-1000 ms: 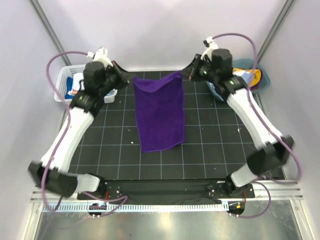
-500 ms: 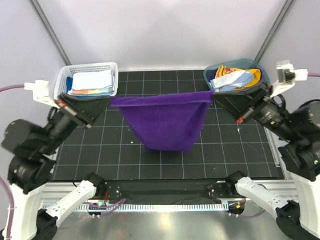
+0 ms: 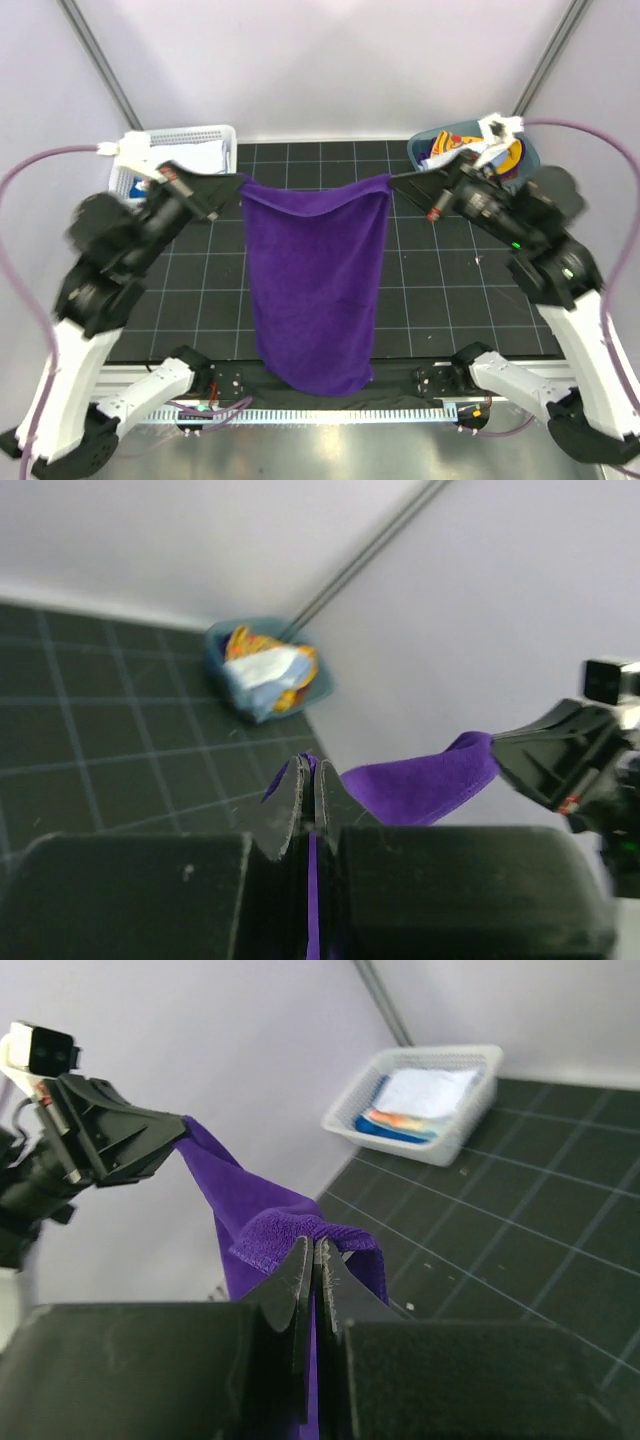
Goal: Fold and stack the towels
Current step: Flatten out the crumpled towel, then fold the towel
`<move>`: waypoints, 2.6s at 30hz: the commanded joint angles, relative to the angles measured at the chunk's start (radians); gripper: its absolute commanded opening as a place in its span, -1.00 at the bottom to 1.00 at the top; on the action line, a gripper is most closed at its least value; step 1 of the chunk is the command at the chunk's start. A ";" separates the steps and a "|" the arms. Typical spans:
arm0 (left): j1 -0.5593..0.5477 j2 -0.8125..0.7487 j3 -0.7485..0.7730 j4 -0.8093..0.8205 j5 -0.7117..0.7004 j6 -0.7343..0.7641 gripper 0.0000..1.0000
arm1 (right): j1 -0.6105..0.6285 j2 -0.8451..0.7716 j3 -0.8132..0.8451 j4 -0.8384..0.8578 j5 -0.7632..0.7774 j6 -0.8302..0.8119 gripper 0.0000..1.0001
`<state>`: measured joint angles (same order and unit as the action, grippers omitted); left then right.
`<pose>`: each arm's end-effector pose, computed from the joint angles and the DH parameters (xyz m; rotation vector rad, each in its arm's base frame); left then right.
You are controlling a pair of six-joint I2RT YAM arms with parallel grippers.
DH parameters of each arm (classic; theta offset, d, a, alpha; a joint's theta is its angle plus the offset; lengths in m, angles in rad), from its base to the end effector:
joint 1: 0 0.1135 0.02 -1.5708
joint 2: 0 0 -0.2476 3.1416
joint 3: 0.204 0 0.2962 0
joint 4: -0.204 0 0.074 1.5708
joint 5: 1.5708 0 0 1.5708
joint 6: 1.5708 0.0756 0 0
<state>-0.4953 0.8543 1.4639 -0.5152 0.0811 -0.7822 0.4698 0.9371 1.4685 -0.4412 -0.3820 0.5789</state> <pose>0.1814 -0.1050 0.5296 -0.1555 1.5675 -1.0825 0.1982 0.1322 0.5247 -0.2444 1.5744 1.1151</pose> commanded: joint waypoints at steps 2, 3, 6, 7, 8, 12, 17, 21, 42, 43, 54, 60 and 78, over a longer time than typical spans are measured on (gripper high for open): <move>0.026 0.164 -0.126 0.105 -0.109 0.044 -1.00 | -0.003 0.200 -0.088 0.113 0.146 -0.066 -0.98; 0.043 0.198 -0.146 0.128 -0.101 0.046 -1.00 | -0.008 0.242 -0.100 0.139 0.158 -0.073 -0.98; 0.138 0.363 -0.140 0.227 -0.021 0.041 -1.00 | -0.065 0.445 -0.086 0.248 0.120 -0.050 -0.98; 0.187 0.467 -0.125 0.245 -0.009 0.044 -1.00 | -0.101 0.503 -0.073 0.307 0.092 -0.039 -0.98; 0.207 0.514 -0.108 0.263 0.002 0.044 -1.00 | -0.117 0.556 -0.050 0.324 0.083 -0.024 -0.98; 0.284 0.790 0.050 0.319 0.086 0.057 -1.00 | -0.172 0.833 0.163 0.361 0.045 0.002 -0.98; 0.331 1.074 0.300 0.322 0.160 0.047 -1.00 | -0.212 1.143 0.375 0.348 0.008 0.049 -0.98; 0.350 1.224 0.400 0.317 0.186 0.044 -1.00 | -0.226 1.258 0.476 0.357 0.009 0.075 -0.95; 0.385 1.421 0.691 0.170 0.235 0.035 -1.00 | -0.278 1.379 0.682 0.245 -0.027 0.088 -0.93; 0.385 1.416 0.678 0.172 0.235 0.034 -1.00 | -0.278 1.373 0.668 0.249 -0.032 0.090 -0.93; 0.374 1.263 0.346 0.181 0.241 0.003 -0.99 | -0.277 1.203 0.281 0.332 -0.098 0.102 -0.95; 0.348 1.154 0.147 0.196 0.227 -0.023 -0.99 | -0.264 1.088 0.029 0.380 -0.107 0.098 -0.95; 0.251 0.838 -0.376 0.308 0.128 -0.063 -0.95 | -0.235 0.793 -0.453 0.486 -0.074 0.084 -0.96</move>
<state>-0.2379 1.7737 1.1175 -0.2718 0.2348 -0.8352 0.2241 1.8061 1.0641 -0.0273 -0.4629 0.6750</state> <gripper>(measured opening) 0.030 0.060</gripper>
